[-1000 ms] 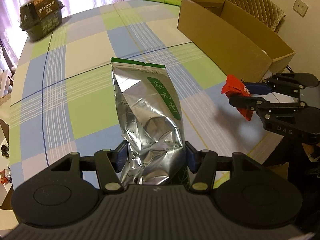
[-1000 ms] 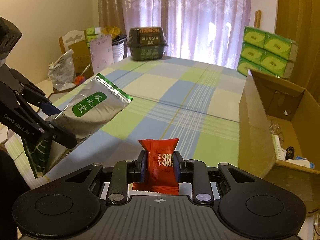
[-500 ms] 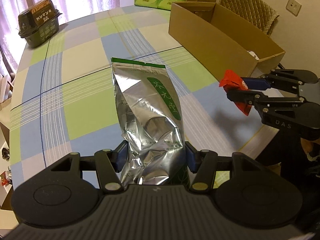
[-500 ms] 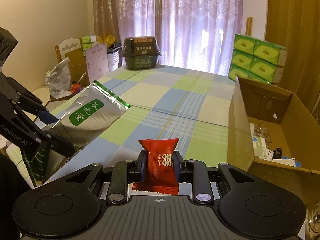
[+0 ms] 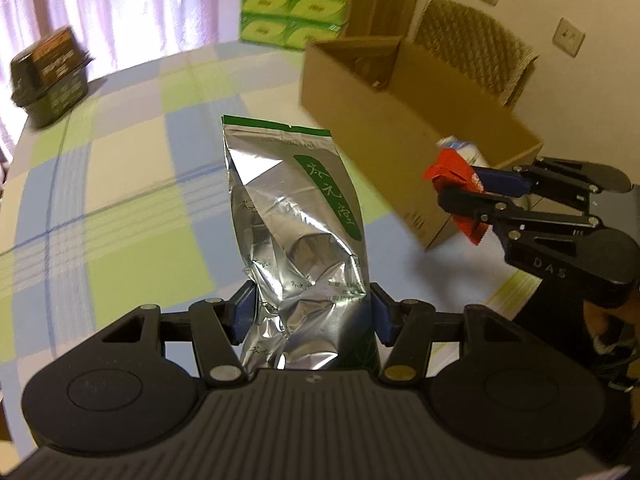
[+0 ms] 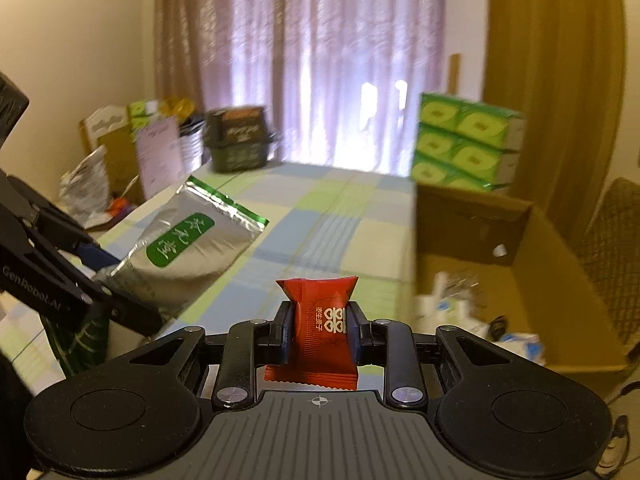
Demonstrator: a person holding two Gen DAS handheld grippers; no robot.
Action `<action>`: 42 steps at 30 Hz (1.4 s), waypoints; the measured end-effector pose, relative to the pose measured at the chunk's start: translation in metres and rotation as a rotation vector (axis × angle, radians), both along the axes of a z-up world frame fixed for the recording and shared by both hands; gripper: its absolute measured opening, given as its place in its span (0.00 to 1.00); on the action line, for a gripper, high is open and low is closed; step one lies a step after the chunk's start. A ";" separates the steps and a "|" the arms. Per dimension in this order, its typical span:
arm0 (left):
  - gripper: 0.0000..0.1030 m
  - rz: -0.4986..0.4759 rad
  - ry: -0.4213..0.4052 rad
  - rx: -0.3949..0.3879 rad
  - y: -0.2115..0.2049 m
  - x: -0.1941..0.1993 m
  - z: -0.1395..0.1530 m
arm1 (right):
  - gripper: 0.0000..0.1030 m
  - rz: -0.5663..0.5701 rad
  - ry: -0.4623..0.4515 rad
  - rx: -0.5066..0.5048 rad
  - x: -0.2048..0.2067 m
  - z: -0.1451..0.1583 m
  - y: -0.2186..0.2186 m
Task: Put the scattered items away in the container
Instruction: 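Carry the tea packet and red snack with both tools over the cardboard box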
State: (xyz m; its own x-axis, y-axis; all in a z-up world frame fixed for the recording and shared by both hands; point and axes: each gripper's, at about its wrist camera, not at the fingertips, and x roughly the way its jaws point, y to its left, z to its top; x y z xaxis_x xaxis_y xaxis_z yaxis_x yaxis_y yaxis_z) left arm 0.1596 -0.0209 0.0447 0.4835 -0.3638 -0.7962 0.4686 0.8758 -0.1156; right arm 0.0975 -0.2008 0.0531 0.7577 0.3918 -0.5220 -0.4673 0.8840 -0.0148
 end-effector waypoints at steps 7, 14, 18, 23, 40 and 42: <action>0.51 -0.086 -0.033 -0.054 -0.065 0.022 0.024 | 0.29 -0.098 -0.055 -0.004 0.025 0.024 -0.044; 0.51 -0.138 -0.045 -0.085 -0.122 0.051 0.038 | 0.29 -0.180 -0.076 -0.017 0.053 0.032 -0.092; 0.51 -0.151 -0.036 -0.114 -0.147 0.072 0.044 | 0.29 -0.210 -0.072 -0.021 0.068 0.030 -0.113; 0.51 -0.151 -0.026 -0.126 -0.176 0.099 0.044 | 0.29 -0.232 -0.056 -0.012 0.084 0.024 -0.130; 0.51 -0.120 0.043 -0.120 -0.207 0.143 0.002 | 0.29 -0.234 -0.003 0.010 0.128 0.001 -0.147; 0.51 -0.119 0.048 -0.121 -0.207 0.144 -0.001 | 0.29 -0.234 0.001 0.011 0.130 -0.001 -0.147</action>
